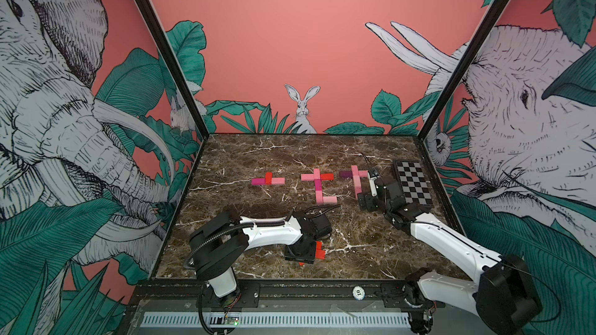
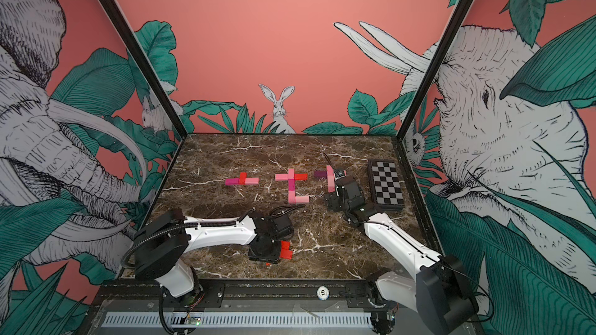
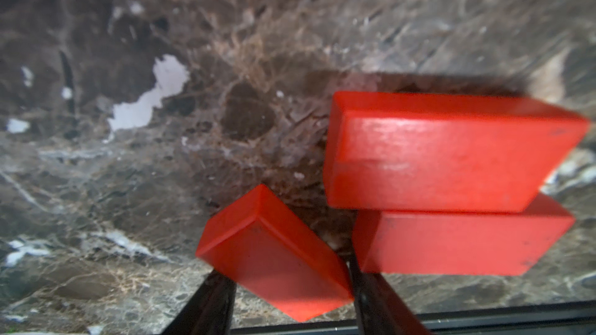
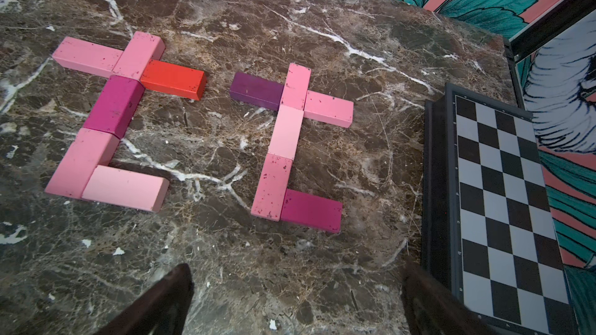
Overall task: Assemble the letter t with building blocks
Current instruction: Pick up the building block from the center of the board.
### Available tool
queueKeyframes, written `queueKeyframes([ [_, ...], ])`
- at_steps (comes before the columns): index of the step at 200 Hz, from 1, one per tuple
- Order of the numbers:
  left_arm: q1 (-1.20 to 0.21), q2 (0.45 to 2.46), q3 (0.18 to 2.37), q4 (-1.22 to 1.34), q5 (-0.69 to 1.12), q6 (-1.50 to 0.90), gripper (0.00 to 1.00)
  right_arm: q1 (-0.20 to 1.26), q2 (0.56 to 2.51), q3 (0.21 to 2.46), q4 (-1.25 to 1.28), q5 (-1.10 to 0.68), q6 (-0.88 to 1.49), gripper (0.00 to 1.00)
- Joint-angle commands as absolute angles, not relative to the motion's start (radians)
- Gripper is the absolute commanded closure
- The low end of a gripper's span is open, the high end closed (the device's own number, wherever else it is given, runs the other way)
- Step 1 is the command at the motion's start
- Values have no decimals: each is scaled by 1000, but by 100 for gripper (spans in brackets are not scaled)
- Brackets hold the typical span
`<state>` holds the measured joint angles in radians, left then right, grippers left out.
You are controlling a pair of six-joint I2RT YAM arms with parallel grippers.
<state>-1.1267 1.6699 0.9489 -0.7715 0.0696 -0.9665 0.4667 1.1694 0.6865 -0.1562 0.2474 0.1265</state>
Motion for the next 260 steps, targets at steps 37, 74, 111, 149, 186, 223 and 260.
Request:
queueKeyframes([
  [37,-1094,1713,908,-686,37,-926,58,472,1165,694,-150,253,121,2],
  [74,-1081,1715,904,-700,24,-911,63,471,1164,695,-155,256,119,2],
  [111,-1052,1709,884,-701,5,-895,63,472,1165,699,-155,256,119,2],
  [149,-965,1671,867,-730,-12,-816,83,471,1163,700,-156,258,119,2],
  [186,-838,1606,916,-817,-50,-636,97,472,1161,701,-162,259,119,2],
  [223,-711,1604,1098,-981,-85,-370,100,471,1167,710,-161,255,120,2],
  [260,-604,1643,1299,-1147,-170,-73,100,472,1163,715,-173,254,118,2],
])
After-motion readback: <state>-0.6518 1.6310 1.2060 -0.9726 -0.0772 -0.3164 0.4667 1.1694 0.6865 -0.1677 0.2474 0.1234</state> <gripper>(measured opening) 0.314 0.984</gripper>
